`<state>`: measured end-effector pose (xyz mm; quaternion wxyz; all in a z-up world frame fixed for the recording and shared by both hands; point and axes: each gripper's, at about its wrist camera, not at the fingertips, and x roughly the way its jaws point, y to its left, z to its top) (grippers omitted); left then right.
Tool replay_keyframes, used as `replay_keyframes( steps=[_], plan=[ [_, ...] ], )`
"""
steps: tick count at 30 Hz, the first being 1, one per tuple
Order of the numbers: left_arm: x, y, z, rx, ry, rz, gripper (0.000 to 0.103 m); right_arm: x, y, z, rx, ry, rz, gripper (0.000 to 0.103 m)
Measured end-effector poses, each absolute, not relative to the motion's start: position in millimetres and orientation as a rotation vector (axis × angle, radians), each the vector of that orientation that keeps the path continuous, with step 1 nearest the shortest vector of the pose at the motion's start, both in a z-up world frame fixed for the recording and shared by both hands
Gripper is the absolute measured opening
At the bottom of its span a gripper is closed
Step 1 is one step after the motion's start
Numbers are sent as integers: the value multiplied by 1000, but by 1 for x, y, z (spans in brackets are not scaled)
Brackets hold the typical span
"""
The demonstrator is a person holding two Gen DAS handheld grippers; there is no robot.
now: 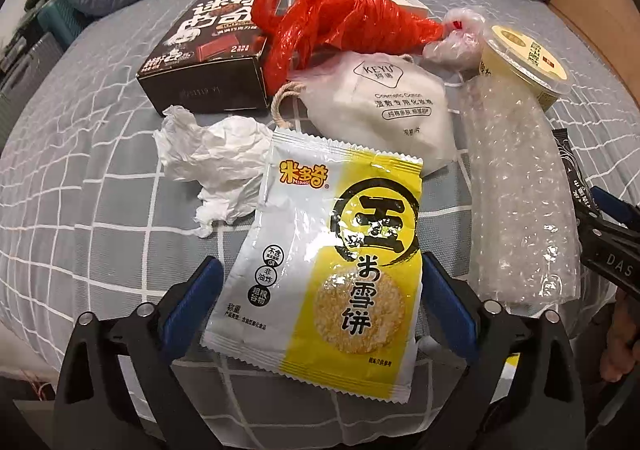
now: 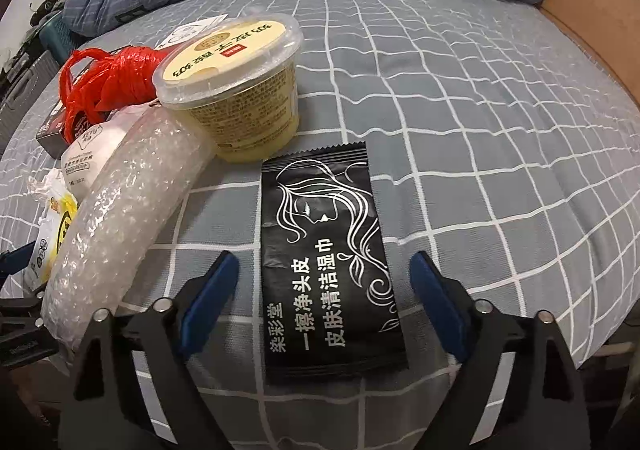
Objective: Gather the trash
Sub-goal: 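Grasp the yellow cracker packet with left tool while right tool grasps black wipe packet, then carry both packets down over the black trash bin with both tools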
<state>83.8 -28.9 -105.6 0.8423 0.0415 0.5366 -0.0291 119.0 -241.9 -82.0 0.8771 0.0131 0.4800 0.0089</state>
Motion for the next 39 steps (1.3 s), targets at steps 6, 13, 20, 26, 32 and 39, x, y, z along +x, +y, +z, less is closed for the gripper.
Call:
replay_keyframes(
  steps=[6, 13, 20, 26, 32, 39],
  plan=[
    [84, -25, -109, 62, 1142, -86, 77, 120, -242, -83, 43, 1012, 33, 67],
    [82, -29, -106, 58, 1140, -108, 49, 120, -243, -84, 33, 1014, 19, 53],
    [78, -31, -97, 52, 1117, -111, 46, 117, -242, -76, 29, 996, 13, 47],
    [73, -30, -85, 45, 1090, -113, 46, 115, -240, -69, 22, 985, 12, 46],
    [72, -26, -74, 40, 1066, -110, 46, 108, -238, -60, 19, 966, 23, 46],
    [64, -22, -64, 33, 1050, -105, 46, 100, -235, -49, 10, 940, 29, 46]
  ],
)
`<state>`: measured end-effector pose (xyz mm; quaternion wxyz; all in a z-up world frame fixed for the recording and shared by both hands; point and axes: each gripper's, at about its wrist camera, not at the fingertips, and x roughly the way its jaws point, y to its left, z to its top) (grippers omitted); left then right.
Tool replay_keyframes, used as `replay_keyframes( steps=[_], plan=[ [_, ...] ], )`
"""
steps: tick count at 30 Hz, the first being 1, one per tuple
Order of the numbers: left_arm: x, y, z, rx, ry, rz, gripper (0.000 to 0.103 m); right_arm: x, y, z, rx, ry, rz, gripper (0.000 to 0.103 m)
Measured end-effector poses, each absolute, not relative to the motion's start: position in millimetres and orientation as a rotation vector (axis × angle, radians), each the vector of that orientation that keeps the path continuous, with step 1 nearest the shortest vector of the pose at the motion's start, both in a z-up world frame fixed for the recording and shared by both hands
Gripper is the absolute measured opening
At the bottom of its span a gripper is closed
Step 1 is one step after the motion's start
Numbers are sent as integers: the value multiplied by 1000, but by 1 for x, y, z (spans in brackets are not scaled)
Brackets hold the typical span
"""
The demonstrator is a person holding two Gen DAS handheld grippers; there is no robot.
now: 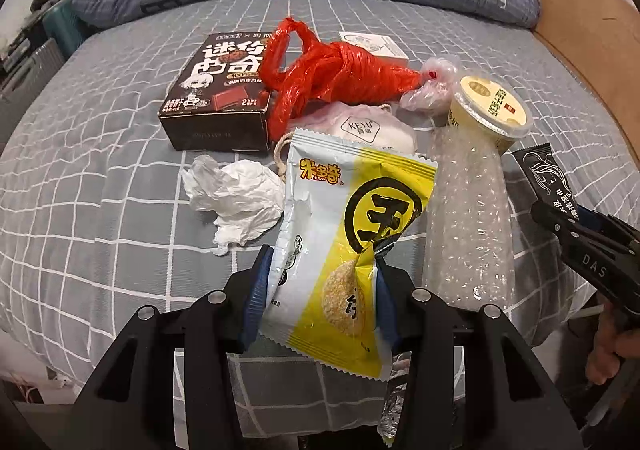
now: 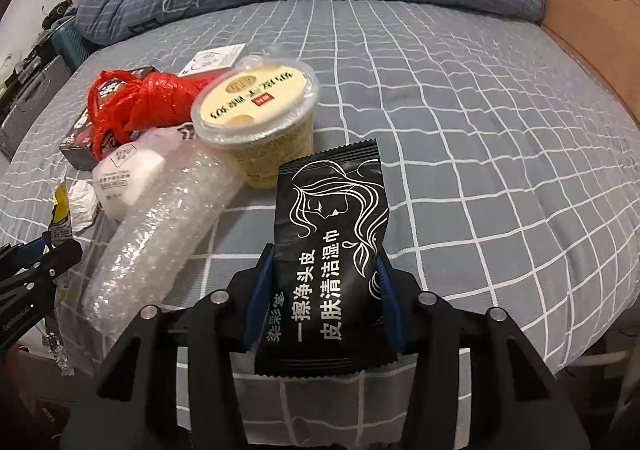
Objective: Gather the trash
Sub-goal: 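Carry both packets down over the black trash bin with both tools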
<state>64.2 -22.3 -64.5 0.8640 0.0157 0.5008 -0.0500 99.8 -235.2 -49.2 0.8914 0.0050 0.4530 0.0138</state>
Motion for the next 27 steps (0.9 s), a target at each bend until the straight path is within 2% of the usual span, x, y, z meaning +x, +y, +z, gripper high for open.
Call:
replay_keyframes(
  steps=[27],
  plan=[
    [28, -17, -14, -24, 973, -66, 45, 43, -209, 19, -29, 807, 61, 45]
  ],
)
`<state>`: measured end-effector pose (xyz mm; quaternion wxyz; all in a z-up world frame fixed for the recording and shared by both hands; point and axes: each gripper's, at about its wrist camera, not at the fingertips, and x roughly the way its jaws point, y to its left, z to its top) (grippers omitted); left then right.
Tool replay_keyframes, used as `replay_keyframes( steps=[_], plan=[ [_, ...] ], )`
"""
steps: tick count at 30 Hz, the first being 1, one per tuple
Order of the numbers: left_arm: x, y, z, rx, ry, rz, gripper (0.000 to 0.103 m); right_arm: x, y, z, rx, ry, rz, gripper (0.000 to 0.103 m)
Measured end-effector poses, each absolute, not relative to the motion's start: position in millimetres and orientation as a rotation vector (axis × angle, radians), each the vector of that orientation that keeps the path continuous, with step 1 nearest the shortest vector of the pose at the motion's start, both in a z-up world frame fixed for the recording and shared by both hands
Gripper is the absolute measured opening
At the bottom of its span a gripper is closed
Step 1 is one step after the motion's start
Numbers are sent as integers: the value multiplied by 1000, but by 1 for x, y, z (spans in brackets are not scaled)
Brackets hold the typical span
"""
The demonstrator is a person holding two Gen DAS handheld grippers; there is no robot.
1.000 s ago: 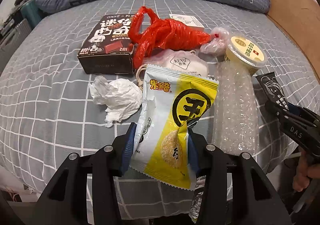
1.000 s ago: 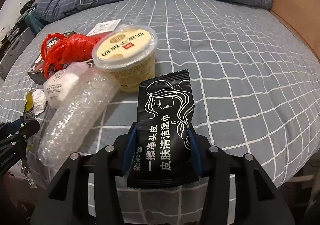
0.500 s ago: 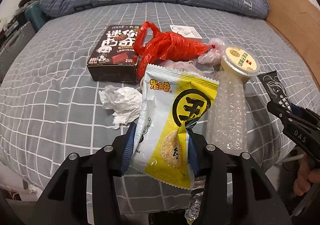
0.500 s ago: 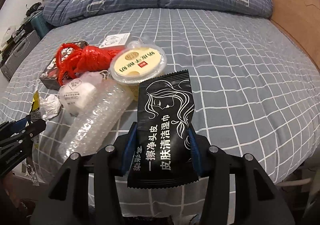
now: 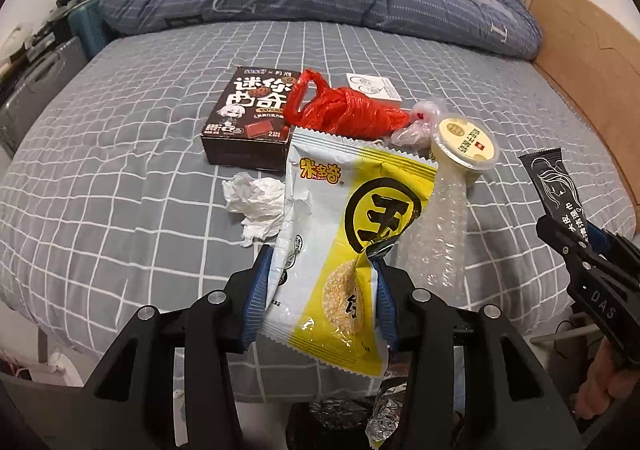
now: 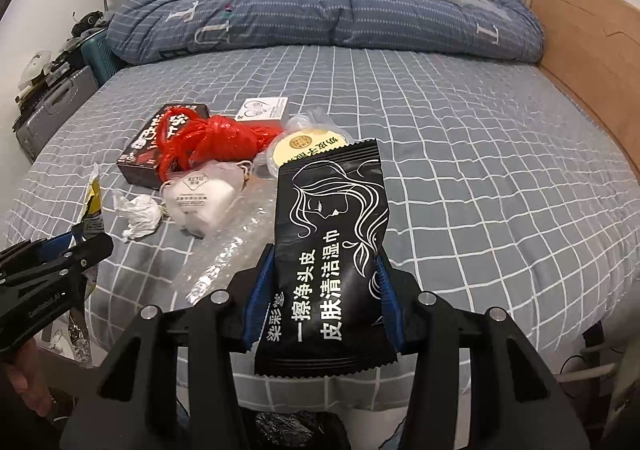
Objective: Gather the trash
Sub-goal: 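Carry both packets down over the black trash bin with both tools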
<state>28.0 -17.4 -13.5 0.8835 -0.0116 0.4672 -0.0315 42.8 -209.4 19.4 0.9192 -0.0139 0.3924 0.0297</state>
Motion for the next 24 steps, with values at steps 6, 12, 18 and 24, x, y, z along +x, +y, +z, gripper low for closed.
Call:
replay_keyframes(
  steps=[6, 12, 18, 24],
  plan=[
    [12, -21, 5, -16, 944, -59, 45, 27, -208, 41, -22, 781, 63, 45],
    [-5, -21, 16, -28, 946, -60, 45, 6, -204, 59, -32, 759, 75, 45],
    [-22, -19, 25, -25, 944, -47, 45, -14, -198, 72, -34, 748, 84, 45],
    [-42, -14, 34, -40, 939, -35, 44, -33, -197, 75, -25, 752, 80, 45]
  ],
)
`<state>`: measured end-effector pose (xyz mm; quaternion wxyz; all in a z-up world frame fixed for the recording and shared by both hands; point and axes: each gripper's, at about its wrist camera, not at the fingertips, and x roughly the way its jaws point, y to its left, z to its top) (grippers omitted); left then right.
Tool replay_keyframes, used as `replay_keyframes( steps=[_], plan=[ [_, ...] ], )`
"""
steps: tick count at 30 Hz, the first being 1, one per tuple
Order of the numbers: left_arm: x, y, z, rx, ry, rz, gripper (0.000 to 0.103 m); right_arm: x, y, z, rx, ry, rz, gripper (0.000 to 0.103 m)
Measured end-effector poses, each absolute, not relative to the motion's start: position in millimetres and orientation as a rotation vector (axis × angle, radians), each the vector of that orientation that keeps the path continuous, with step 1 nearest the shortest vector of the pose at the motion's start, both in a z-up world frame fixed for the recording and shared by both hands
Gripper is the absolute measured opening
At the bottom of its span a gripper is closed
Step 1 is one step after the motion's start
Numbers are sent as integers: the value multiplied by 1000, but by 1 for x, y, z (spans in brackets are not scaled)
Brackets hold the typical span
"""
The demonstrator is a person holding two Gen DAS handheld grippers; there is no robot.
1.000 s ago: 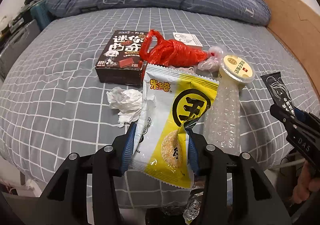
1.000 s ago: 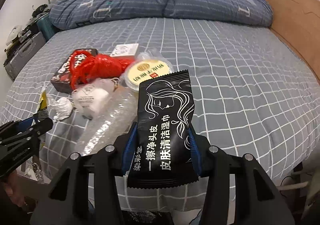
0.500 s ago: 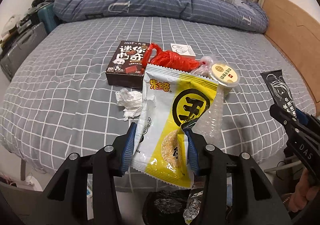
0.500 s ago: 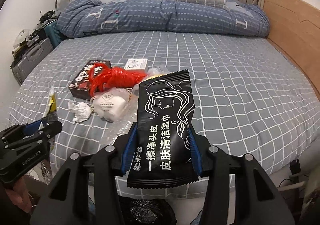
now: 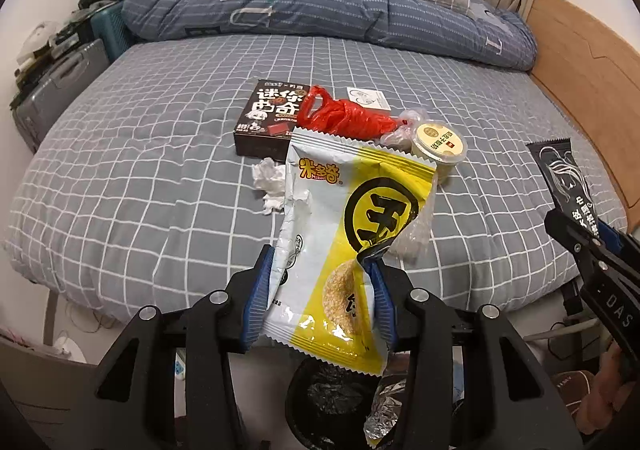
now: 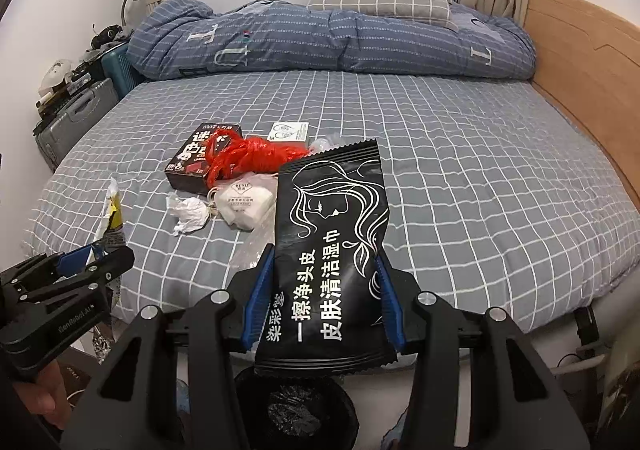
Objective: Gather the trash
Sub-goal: 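Carry both packets down over the black trash bin with both tools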
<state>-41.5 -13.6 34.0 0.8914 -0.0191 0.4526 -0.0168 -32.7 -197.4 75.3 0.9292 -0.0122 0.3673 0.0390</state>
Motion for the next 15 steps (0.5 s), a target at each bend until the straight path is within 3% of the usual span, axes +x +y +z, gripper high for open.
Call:
replay_keyframes(
  steps=[15],
  plan=[
    [-82, -10, 38, -36, 939, -45, 44, -77, -190, 79, -31, 749, 91, 45]
  ],
)
